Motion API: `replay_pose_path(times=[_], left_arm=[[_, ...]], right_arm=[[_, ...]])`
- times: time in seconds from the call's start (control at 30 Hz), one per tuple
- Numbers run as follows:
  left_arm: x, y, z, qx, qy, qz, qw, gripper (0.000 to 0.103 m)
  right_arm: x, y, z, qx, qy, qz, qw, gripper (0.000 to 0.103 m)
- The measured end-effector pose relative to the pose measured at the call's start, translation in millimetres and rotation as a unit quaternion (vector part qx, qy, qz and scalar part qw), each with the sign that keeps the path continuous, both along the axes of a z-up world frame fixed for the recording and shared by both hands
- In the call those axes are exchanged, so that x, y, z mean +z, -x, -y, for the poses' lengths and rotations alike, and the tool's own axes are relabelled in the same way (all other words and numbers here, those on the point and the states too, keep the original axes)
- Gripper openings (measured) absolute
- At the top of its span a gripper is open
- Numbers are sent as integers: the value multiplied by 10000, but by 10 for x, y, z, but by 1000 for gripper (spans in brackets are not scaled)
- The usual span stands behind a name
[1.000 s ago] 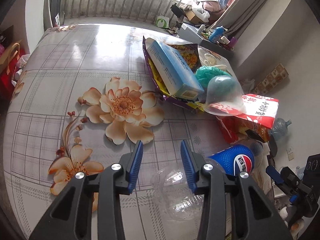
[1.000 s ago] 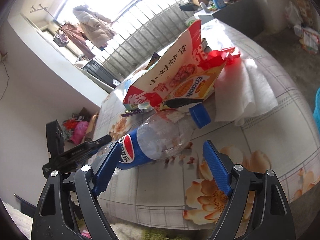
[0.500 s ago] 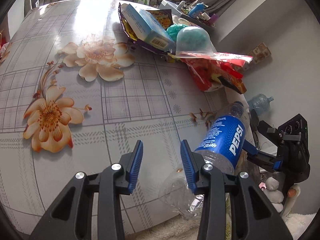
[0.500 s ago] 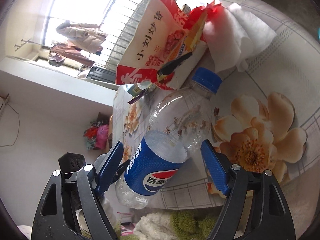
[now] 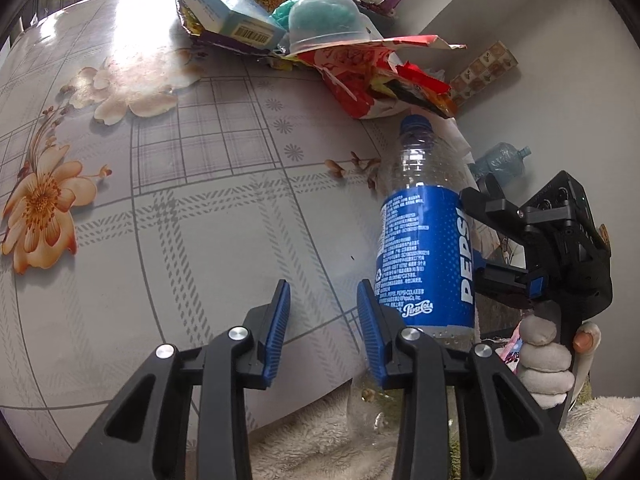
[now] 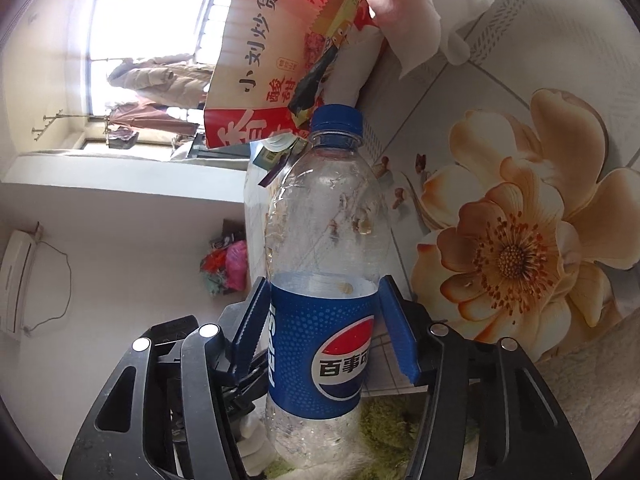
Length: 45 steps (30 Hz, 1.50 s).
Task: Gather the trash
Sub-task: 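Reach the right tool to the blue Pepsi bottle and grasp it, then lift the Pepsi bottle with the right tool and carry it toward the wastebasket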
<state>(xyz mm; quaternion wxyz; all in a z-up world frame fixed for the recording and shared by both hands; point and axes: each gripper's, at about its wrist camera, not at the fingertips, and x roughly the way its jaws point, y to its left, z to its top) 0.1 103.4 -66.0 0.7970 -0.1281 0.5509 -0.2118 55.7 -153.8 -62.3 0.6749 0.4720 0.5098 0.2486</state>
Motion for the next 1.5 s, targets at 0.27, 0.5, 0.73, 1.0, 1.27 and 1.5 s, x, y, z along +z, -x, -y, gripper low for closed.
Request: replay_pose_path(times=[0.27,0.5,0.73,1.0,1.27,1.5], left_arm=[[37,-61,330,-443,-24,-33,9990,33],[172,-109,792,-1160,-101,39,9932,31],[222,-216,1200,-1691,-105,128,9855,31],[409,-508,1758,-2171,10,378,9754,31],[547,-923,2275,-2292,149,686,9708,31],[426,-1127,2334,-1995,-129,707,9772,31]], right_arm=[[113,107,139,43,-58,294,9995,49],[337,281,351,-102,170,752,9970,48],[406,525,779,-593,172,887,9941,48],[511,714,1260,-1325,45,1036,9857,48],[502,437,1555,-2030,21,1025,9738,48],[243,131,1718,-2240,-14,679,9722,48]])
